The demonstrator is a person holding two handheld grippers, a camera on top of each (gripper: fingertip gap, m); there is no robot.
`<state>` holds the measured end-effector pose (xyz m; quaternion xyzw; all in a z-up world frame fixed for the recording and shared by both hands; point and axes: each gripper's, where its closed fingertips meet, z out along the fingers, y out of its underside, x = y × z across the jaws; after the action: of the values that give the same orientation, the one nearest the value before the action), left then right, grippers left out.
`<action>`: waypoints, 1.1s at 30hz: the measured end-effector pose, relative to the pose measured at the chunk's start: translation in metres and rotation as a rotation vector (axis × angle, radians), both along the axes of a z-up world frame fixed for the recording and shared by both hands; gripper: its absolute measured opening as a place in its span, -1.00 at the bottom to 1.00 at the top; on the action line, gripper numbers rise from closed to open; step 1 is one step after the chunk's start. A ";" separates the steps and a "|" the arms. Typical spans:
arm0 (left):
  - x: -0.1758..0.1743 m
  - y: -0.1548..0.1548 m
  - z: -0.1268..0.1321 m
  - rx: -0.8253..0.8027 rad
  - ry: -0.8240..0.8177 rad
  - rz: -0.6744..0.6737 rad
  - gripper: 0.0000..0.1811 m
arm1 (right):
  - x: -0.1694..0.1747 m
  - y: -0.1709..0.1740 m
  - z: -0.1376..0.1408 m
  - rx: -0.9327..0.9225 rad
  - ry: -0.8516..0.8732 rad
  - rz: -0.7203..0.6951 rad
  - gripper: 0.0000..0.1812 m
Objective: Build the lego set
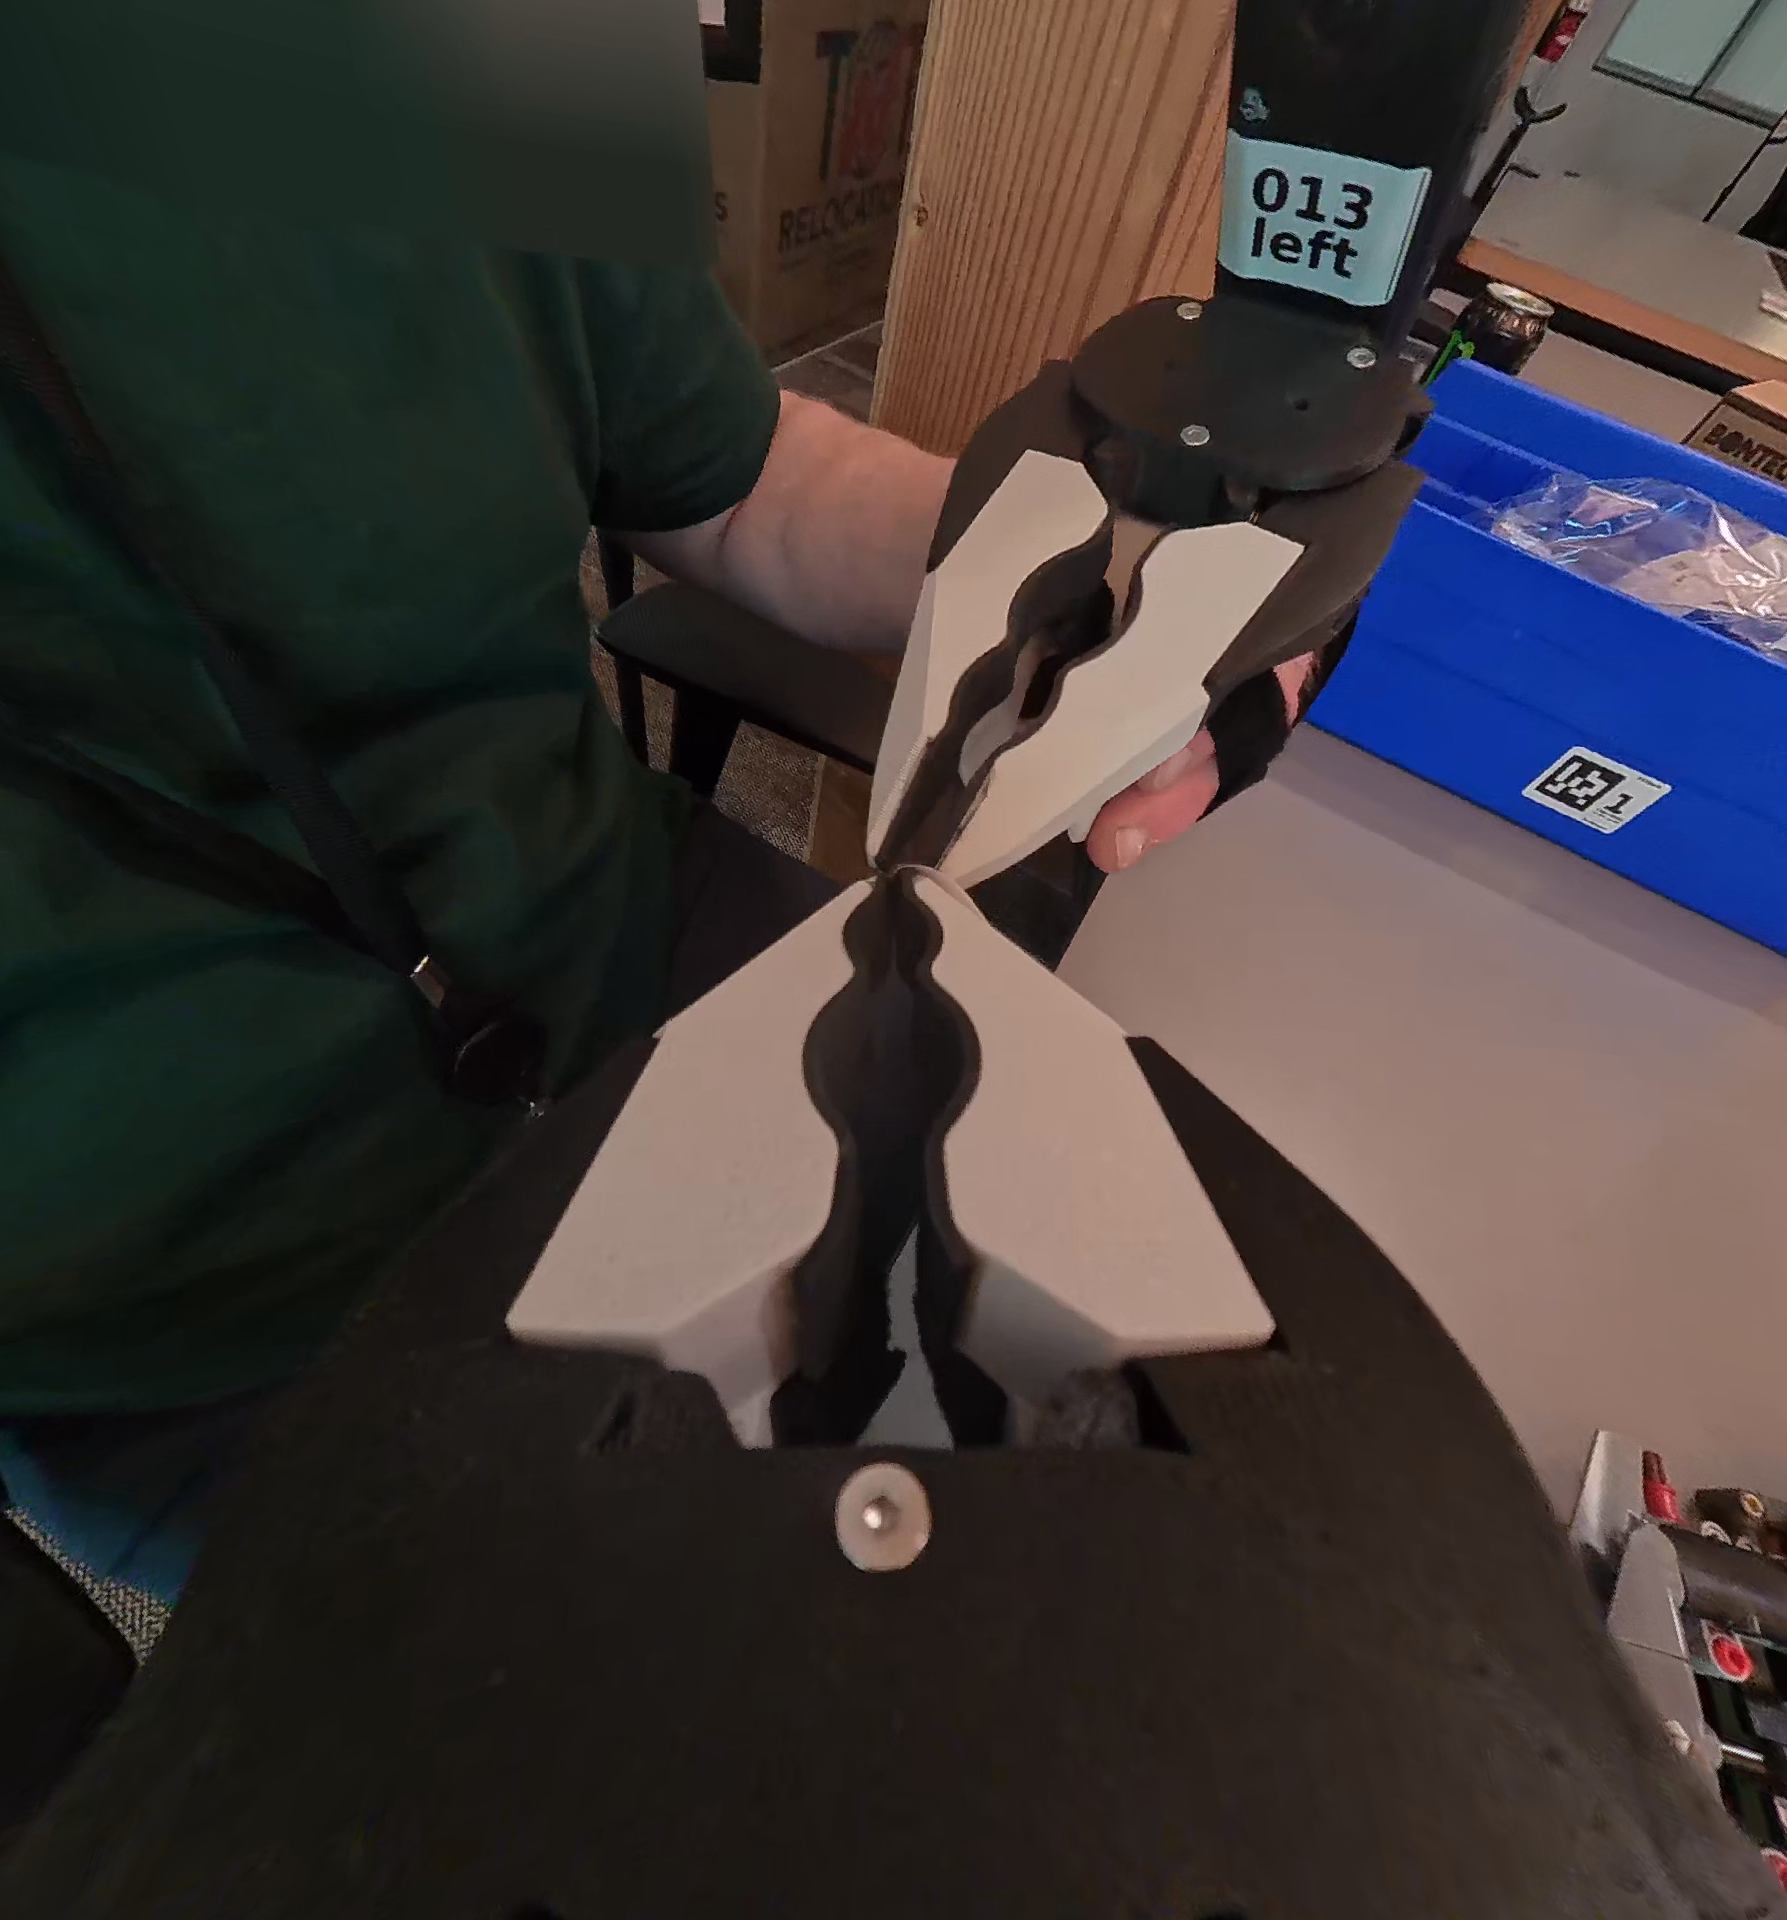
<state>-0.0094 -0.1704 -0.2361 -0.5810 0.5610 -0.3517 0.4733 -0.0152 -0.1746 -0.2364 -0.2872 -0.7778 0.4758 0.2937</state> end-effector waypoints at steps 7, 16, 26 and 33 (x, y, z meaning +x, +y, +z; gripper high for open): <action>0.000 0.008 -0.003 0.011 0.002 0.078 -0.92 | -0.002 0.004 -0.004 0.022 -0.005 -0.019 -1.00; -0.002 0.012 -0.005 -0.047 -0.092 0.150 -0.95 | -0.003 0.008 -0.008 0.021 -0.003 -0.034 -1.00; -0.001 0.016 -0.005 -0.032 -0.130 0.180 -0.99 | -0.002 0.013 -0.007 0.002 0.009 -0.046 -1.00; 0.000 0.015 -0.006 -0.087 -0.159 0.152 -0.99 | 0.000 0.013 -0.008 -0.001 0.013 -0.038 -1.00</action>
<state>-0.0091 -0.1553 -0.2417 -0.6122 0.4600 -0.3837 0.5161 -0.0153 -0.1620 -0.2445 -0.2989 -0.7700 0.4725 0.3074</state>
